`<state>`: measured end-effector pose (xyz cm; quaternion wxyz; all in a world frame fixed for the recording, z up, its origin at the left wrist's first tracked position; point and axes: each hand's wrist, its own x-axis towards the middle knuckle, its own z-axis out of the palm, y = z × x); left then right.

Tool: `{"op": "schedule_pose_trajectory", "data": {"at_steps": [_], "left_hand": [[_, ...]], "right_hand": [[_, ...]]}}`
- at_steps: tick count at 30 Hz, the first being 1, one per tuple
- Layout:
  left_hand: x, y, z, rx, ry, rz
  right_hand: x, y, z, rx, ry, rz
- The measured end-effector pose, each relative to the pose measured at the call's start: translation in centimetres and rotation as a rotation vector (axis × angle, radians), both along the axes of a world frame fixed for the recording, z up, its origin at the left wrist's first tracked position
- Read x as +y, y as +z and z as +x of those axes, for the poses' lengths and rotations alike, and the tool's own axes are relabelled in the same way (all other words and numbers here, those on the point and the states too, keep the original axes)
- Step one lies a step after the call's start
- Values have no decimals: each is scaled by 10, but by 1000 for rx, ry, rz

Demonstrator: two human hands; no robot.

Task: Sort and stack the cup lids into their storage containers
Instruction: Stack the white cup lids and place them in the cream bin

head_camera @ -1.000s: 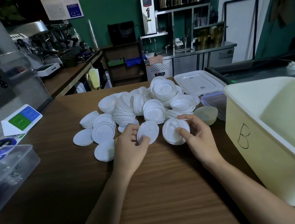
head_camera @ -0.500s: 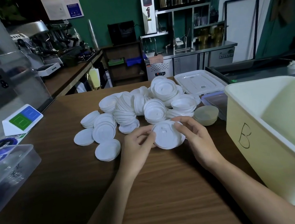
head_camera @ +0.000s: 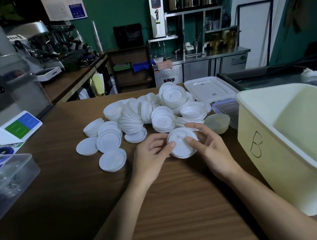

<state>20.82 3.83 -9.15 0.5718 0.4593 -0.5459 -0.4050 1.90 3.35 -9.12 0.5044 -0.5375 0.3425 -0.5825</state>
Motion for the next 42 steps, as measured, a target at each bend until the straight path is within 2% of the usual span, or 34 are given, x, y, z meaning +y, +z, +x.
{"op": "schedule_pose_trajectory", "data": {"at_steps": [2,4,10,16,23,32,39,42], "left_hand": [[0,0,-5,32,-10,5],[1,-2,-11,-39,2,-33],[1,-10,-19,-606,17,-347],[3,-14,-21,-898,-76,-333],[6,-13,2,-866,-11,-325],[9,0,10,-648,-24,-294],[10,7,16,-312,-77,-103],[10,9,17,-308,-142,-77]], "right_hand": [[2,0,-3,14,-23,-25],[3,-2,-9,42,-65,-63],[11,-11,-26,137,-272,-130],[19,-10,-32,249,-379,-71],[17,-12,-30,255,-415,-53],[8,-18,-23,257,-364,-138],[5,-19,-23,243,-270,-175],[8,-13,-18,169,-205,-125]]}}
